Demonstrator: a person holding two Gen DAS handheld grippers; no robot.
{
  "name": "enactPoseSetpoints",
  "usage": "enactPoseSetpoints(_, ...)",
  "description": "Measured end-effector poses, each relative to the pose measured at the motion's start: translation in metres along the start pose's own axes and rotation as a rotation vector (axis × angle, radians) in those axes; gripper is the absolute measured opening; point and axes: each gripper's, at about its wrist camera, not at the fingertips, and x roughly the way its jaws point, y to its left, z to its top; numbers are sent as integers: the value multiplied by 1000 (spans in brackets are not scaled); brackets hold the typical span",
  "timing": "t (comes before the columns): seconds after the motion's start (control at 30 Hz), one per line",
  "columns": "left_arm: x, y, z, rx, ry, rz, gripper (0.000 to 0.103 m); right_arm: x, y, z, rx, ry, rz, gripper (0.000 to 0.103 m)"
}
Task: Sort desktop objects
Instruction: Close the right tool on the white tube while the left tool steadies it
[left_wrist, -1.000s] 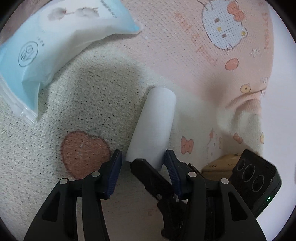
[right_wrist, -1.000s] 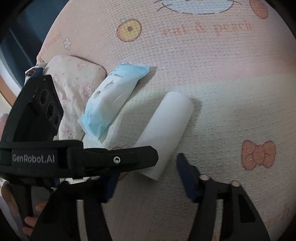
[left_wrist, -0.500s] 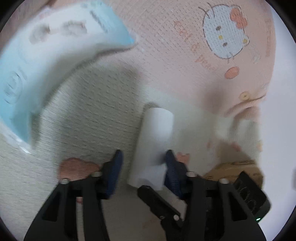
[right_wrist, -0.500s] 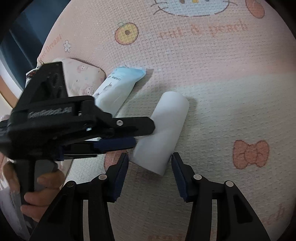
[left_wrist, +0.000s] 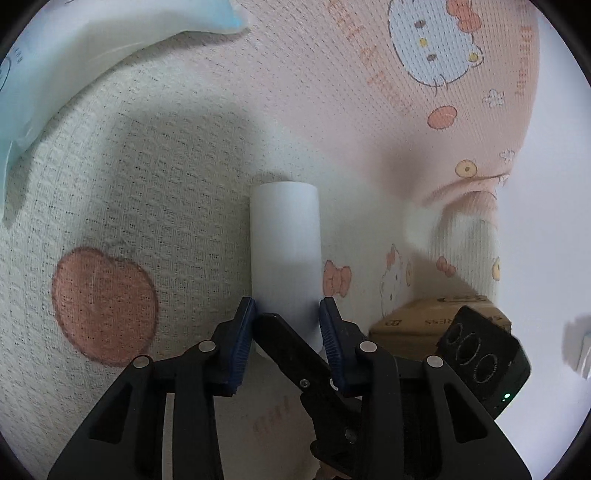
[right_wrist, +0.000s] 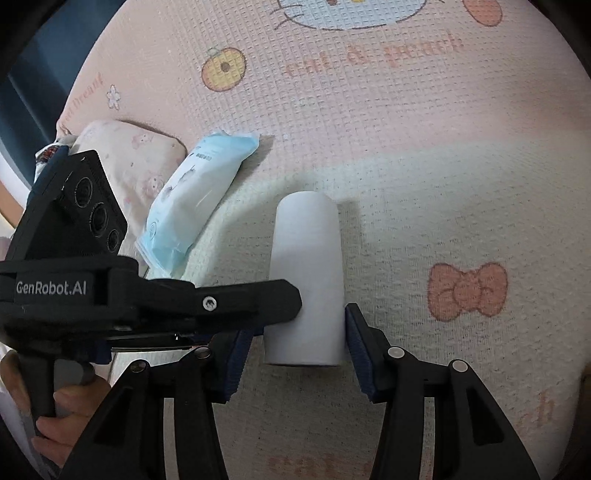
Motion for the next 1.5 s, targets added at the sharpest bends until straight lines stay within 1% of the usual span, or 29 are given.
enactPoseSetpoints(0.07, -1, 1, 1, -19, -17, 0, 40, 1, -2, -1, -2, 6, -4, 47)
enactPoseSetpoints(0.1, -4, 3, 3, -28, -42, 11, 42, 1, -1, -1, -14, 8, -11, 46)
enactPoseSetpoints(0.17, -10, 3, 8, -36, -107, 49, 52, 2, 3, -2, -41, 10, -34, 46)
enactPoseSetpoints(0.23, -11, 2, 14, -39, -130, 60, 53, 5, 6, -2, -54, 13, -55, 45)
enactPoseSetpoints(0.33, -6, 3, 20, -38, -108, 56, 53, 6, 5, -3, -69, 17, -66, 43)
enactPoseSetpoints(0.43, -2, 2, 18, -43, -82, 34, 52, 6, 5, -3, -80, 21, -70, 42)
enactPoseSetpoints(0.53, 4, 0, 14, -35, -40, 9, 45, 6, 10, -3, -108, 28, -80, 41)
enactPoseSetpoints(0.6, 3, -8, 10, 3, -48, 38, 45, 7, 16, -3, -151, 39, -105, 41)
enactPoseSetpoints(0.7, -4, -19, 6, 59, -65, 52, 45, 2, 19, -1, -179, 40, -116, 41)
enactPoseSetpoints(0.8, -10, -27, 4, 62, -71, 34, 45, -9, 21, 1, -173, 19, -108, 41)
enactPoseSetpoints(0.9, -15, -38, 4, 64, -69, 4, 45, -23, 22, 6, -172, -1, -124, 41)
enactPoseSetpoints(1.0, -21, -54, 2, 89, -70, -15, 46, -41, 24, 13, -145, -24, -130, 41)
enactPoseSetpoints(1.13, -30, -82, -6, 166, -77, -28, 46, -65, 30, 17, -160, -55, -192, 40)
enactPoseSetpoints(1.2, -34, -99, -12, 217, -81, -34, 46, -79, 30, 19, -161, -67, -206, 40)
enactPoseSetpoints(1.27, -39, -115, -17, 254, -74, -57, 46, -96, 29, 19, -154, -88, -211, 40)
enactPoseSetpoints(1.37, -46, -132, -20, 274, -57, -99, 46, -125, 29, 21, -154, -124, -230, 40)
enactPoseSetpoints(1.4, -50, -139, -21, 281, -65, -107, 46, -131, 32, 23, -154, -137, -236, 40)
enactPoseSetpoints(1.5, -70, -161, -23, 339, -167, -68, 46, -160, 32, 25, -156, -174, -262, 40)
